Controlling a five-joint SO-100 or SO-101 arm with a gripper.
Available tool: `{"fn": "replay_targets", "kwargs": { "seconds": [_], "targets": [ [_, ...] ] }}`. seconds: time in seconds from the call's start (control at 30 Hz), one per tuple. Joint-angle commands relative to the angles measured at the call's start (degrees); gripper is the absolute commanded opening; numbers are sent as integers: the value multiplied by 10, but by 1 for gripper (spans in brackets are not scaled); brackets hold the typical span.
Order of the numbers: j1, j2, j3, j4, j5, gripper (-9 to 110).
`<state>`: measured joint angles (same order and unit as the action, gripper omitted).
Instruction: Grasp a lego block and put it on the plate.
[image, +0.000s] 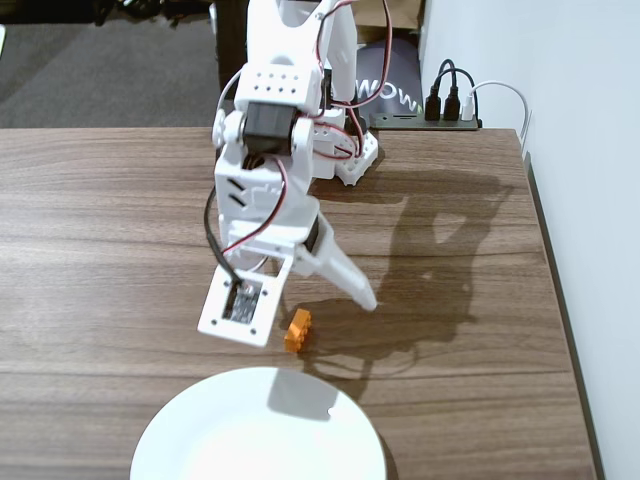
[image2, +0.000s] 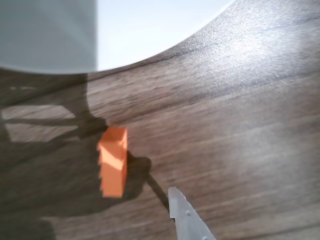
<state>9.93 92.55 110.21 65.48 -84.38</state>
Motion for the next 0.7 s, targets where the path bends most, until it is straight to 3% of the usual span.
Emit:
{"fn": "replay_targets", "kwargs": {
  "seconds": [0.0,0.67],
  "targets": [
    [-5,-6,-25,-14,12,52],
    [-47,-61,-18,-65,62,50]
  ]
}}
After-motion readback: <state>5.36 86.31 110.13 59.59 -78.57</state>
